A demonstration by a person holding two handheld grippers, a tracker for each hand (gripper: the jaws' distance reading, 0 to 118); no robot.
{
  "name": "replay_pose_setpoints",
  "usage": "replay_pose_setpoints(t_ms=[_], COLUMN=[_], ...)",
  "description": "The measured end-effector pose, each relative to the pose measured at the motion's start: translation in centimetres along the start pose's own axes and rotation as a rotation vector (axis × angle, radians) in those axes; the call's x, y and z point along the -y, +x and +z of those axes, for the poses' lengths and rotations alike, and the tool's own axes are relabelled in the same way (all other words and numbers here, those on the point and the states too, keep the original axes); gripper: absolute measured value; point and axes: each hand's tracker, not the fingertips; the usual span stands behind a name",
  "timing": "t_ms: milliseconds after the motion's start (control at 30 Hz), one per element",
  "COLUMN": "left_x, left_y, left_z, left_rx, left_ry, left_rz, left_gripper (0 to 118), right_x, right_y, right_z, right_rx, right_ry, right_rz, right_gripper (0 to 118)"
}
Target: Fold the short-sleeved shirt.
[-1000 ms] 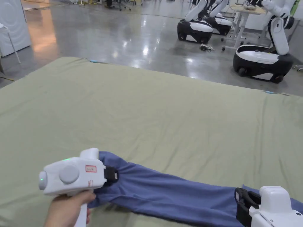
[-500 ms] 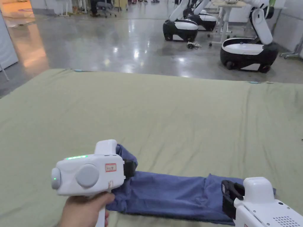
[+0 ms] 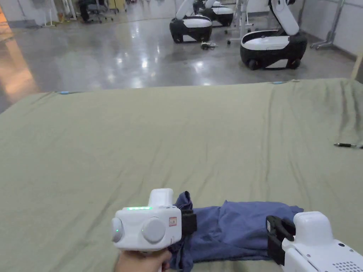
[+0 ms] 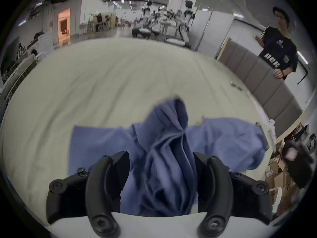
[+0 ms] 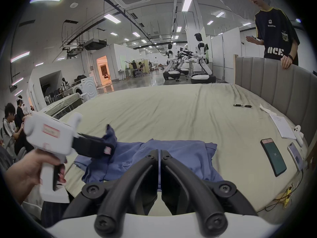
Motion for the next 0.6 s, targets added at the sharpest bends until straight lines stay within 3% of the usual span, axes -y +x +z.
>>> replay_pose_setpoints(t_ms=[167, 267, 333, 367, 600], left_x=[-1.4, -1.6, -1.1, -0.5, 2.4], left_y=[-3.4, -5.7, -5.9, -5.5, 1.0], left_z=[8.2, 7.7, 5.3, 4.0, -4.4], left_rx=[0.077, 0.042, 0.083, 0.116, 0.241], left_ry=[0.227, 0.193, 0.075, 0.051, -0.060], left_rz=[0.119, 0.147, 0.162, 0.166, 0.104], left_gripper=[72, 66, 29, 16, 15], right_x=[-0.2, 0.0, 0.2, 0.3, 0.9], right_y=[0.1, 0.3, 0.4, 0.4, 1.1], right_z=[0.1, -0.2, -0.4, -0.5, -0.5], right_rx=[-0.004, -0.011, -0.009, -0.010, 0.019], right_ry=[0.014, 0.015, 0.009, 0.005, -0.030], right_rz=[-0.017, -0.049, -0.059, -0.063, -0.057], right_gripper=[4, 4, 4, 4, 4])
